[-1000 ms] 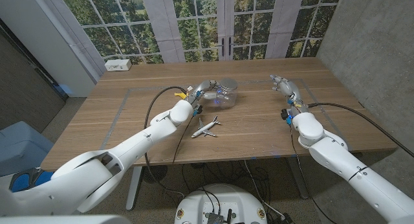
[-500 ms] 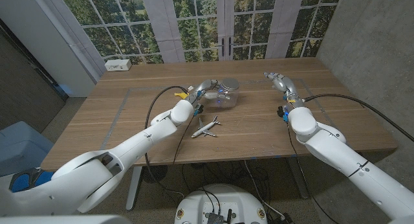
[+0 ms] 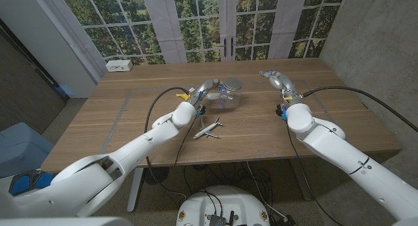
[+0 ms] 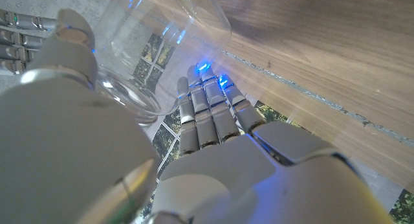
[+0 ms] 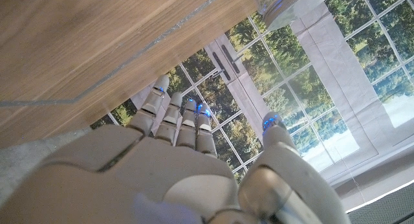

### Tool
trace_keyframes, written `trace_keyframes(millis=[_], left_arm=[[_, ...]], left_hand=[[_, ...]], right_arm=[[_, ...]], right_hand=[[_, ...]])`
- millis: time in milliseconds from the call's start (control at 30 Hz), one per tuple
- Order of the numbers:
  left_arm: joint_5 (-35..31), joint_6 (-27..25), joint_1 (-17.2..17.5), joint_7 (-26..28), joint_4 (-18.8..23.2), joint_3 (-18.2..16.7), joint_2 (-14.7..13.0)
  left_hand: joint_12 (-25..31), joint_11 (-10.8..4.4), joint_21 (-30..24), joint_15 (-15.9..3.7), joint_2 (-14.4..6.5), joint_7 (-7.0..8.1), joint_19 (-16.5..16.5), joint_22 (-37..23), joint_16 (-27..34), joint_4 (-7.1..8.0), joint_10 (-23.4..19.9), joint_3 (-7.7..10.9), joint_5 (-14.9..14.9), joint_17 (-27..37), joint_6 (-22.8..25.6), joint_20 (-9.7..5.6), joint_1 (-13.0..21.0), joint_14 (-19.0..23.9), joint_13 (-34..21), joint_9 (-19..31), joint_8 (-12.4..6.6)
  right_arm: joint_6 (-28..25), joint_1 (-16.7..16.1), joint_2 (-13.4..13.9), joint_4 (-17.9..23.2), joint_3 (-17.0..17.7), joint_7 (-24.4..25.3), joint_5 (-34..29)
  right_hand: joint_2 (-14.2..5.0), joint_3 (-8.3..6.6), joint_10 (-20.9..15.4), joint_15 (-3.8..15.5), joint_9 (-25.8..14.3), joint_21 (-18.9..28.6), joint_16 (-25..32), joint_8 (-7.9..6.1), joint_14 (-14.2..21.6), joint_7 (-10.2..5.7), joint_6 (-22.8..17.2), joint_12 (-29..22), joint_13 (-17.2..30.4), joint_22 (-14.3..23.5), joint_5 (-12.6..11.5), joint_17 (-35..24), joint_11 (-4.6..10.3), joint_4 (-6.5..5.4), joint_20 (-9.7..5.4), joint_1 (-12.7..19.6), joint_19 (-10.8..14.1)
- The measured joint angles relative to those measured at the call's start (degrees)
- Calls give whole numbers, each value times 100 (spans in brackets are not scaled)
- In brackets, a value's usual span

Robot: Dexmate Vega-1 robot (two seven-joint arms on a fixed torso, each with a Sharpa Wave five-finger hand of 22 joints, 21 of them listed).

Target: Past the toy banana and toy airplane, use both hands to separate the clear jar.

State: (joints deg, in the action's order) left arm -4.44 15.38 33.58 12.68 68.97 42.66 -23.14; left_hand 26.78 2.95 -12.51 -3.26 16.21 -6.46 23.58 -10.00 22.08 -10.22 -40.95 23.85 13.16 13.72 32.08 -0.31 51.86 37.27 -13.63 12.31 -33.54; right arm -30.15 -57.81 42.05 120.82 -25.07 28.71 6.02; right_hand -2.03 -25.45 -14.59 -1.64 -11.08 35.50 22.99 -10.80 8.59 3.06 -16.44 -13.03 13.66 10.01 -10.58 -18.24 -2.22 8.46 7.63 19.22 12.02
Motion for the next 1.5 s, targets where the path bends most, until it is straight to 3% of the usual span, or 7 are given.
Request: trace_keyframes(millis=[533,700,733,1500], left_arm=[[-56,66,44,40,85,-27,-13],[-56,66,50,40,106,-34,-19],[-92,78,51,60,109,-35,-21],[-412,91,-92,65,103,52,-73]], left_hand=[[29,-18,0,11,28,19,21,0,0,7,-21,-54,25,28,41,-21,27,11,0,-49,-10],[30,-18,0,16,27,18,21,0,0,20,-21,-82,25,28,42,-21,27,16,0,-82,-11],[31,-18,0,9,27,0,21,0,0,22,-21,-85,24,27,60,-21,27,8,0,-82,-11],[141,-18,24,-4,27,21,-2,0,0,17,-21,-158,63,26,102,-42,27,19,0,-132,-12]], right_arm=[[-886,468,74,368,-510,-248,-448],[-1152,468,74,368,-510,-359,-589],[-1220,721,73,410,-757,-390,-630],[-1819,1407,-4,396,-1465,-786,-1232]], right_hand=[[106,96,91,0,1,-77,-39,0,-62,-12,114,0,6,-1,42,-27,-13,-2,16,-106,-17],[104,102,152,-18,1,-98,-82,0,-125,-31,174,13,35,-1,42,-50,-13,-8,48,-104,-49],[104,102,164,-10,1,-105,-87,0,-134,-31,174,32,35,-1,42,-53,-1,-8,48,-104,-49],[104,150,223,-20,2,-160,-87,0,-205,-32,215,40,61,-1,41,-79,-2,-8,47,-105,-48]])
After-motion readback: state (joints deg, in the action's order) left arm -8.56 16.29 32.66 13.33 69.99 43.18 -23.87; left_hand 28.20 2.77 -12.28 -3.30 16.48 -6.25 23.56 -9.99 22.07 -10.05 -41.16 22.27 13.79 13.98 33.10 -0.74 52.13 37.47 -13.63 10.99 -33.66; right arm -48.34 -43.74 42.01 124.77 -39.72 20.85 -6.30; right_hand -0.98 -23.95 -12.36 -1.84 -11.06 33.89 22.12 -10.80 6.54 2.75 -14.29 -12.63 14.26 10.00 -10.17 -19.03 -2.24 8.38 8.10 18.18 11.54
